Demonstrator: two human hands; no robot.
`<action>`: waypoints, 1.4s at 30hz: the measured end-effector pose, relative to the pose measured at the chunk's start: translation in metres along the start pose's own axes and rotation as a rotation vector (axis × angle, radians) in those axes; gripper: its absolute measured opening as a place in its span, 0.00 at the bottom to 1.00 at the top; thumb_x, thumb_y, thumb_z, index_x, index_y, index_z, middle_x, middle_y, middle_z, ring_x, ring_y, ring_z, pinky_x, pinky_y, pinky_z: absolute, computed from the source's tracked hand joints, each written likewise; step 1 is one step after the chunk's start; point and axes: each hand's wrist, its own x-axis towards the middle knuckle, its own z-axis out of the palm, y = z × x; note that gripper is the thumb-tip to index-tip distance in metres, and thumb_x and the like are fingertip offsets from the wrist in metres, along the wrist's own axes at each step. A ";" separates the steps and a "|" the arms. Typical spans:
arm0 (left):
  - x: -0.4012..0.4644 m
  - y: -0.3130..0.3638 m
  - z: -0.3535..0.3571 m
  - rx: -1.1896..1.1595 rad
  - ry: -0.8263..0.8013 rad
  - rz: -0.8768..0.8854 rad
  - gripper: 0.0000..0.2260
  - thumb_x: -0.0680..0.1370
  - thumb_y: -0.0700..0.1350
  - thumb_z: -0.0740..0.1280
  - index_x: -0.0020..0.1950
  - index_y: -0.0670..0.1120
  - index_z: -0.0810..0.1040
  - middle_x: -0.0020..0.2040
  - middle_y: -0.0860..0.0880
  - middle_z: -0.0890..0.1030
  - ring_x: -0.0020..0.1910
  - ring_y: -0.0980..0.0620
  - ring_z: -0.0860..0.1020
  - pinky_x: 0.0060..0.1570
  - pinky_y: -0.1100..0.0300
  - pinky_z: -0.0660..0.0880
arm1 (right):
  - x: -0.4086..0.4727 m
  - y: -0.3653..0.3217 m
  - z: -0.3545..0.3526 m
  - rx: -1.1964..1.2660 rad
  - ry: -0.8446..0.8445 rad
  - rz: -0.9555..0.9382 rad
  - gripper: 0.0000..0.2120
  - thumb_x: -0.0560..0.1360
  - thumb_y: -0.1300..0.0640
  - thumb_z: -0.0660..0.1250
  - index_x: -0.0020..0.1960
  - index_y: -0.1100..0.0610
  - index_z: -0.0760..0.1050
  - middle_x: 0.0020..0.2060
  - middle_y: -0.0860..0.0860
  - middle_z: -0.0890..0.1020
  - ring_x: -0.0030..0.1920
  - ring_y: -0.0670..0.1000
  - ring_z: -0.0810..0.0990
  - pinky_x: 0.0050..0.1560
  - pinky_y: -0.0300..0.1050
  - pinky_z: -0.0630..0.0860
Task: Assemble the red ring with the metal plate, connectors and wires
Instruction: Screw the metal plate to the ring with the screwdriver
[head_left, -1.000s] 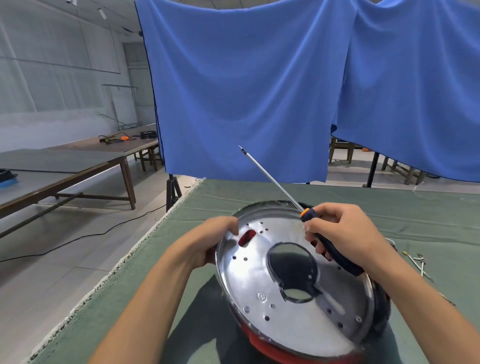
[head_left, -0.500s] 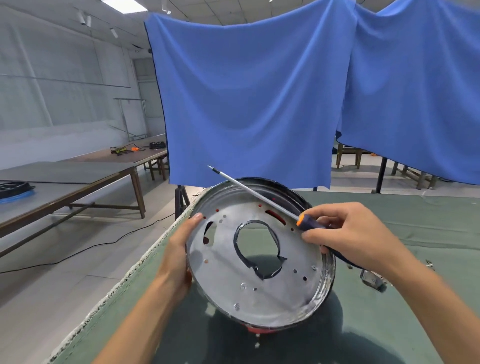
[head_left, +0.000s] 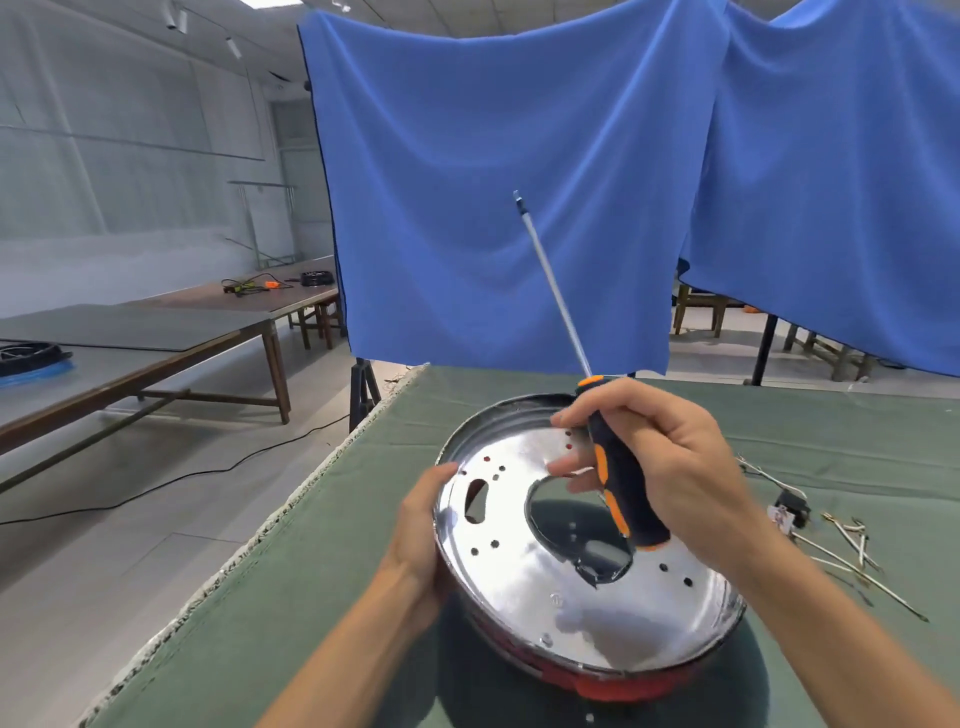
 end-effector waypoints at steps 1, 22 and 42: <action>0.001 -0.002 0.001 -0.001 0.002 -0.008 0.14 0.68 0.52 0.65 0.33 0.44 0.84 0.33 0.43 0.83 0.27 0.47 0.79 0.28 0.61 0.76 | 0.001 -0.001 0.003 0.062 0.013 -0.002 0.23 0.81 0.68 0.52 0.39 0.54 0.80 0.41 0.59 0.81 0.38 0.62 0.85 0.37 0.51 0.81; 0.013 -0.013 -0.011 0.089 0.086 -0.059 0.17 0.73 0.53 0.62 0.34 0.45 0.84 0.36 0.43 0.83 0.32 0.45 0.79 0.35 0.57 0.72 | 0.000 0.037 0.011 -0.307 0.014 -0.057 0.20 0.70 0.70 0.70 0.47 0.46 0.74 0.42 0.52 0.85 0.45 0.52 0.84 0.50 0.58 0.80; 0.013 -0.007 -0.018 0.242 0.170 -0.054 0.15 0.73 0.54 0.63 0.41 0.44 0.81 0.40 0.40 0.82 0.38 0.44 0.77 0.34 0.59 0.69 | 0.010 -0.004 0.015 0.003 0.656 -0.139 0.13 0.72 0.49 0.64 0.32 0.52 0.80 0.16 0.48 0.69 0.18 0.45 0.65 0.21 0.34 0.63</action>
